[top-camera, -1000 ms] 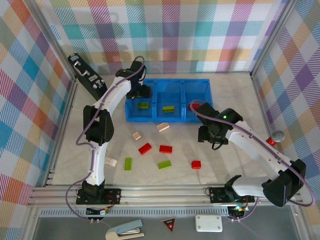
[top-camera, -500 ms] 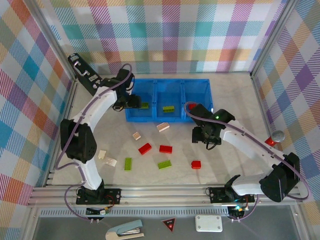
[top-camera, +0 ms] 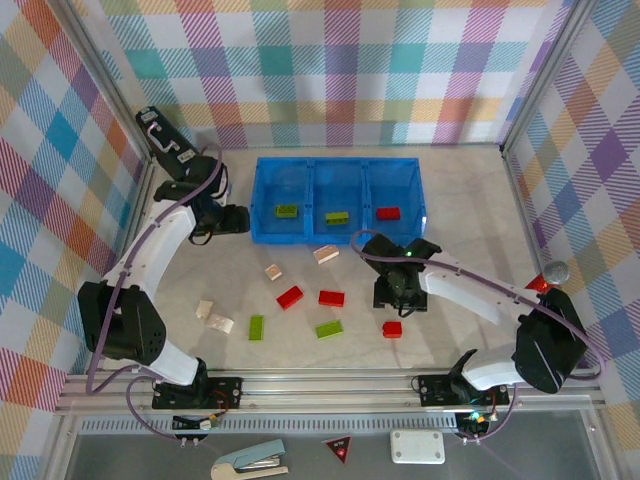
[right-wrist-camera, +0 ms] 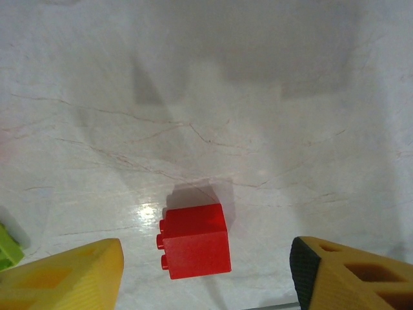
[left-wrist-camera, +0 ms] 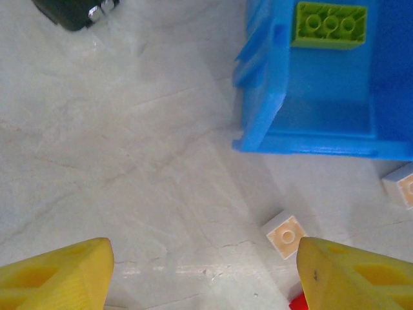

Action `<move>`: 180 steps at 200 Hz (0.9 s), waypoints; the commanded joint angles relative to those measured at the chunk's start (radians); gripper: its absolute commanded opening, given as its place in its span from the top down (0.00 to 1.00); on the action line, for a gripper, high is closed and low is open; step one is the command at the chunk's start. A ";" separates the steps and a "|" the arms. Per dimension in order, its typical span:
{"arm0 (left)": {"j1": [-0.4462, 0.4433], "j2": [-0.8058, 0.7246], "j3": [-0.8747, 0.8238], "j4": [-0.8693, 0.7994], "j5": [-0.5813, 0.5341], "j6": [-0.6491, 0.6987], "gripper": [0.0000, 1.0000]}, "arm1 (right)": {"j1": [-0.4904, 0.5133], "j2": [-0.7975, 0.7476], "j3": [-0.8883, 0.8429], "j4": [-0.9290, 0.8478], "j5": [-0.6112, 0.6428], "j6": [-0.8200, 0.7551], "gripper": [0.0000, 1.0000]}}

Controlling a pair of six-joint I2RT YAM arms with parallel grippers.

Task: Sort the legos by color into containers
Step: Pick up the lego from the bottom-center of the table.

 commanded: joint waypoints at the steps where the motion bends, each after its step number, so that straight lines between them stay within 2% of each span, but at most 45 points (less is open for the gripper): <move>1: 0.012 -0.035 -0.070 0.088 0.028 0.015 0.26 | 0.020 0.005 -0.047 0.042 -0.041 0.074 0.31; 71: 0.012 -0.047 -0.180 0.178 0.007 0.026 0.26 | 0.058 -0.010 -0.172 0.140 -0.087 0.120 0.34; 180: 0.012 -0.012 -0.175 0.180 0.013 0.033 0.27 | 0.113 0.008 -0.240 0.169 -0.107 0.151 0.39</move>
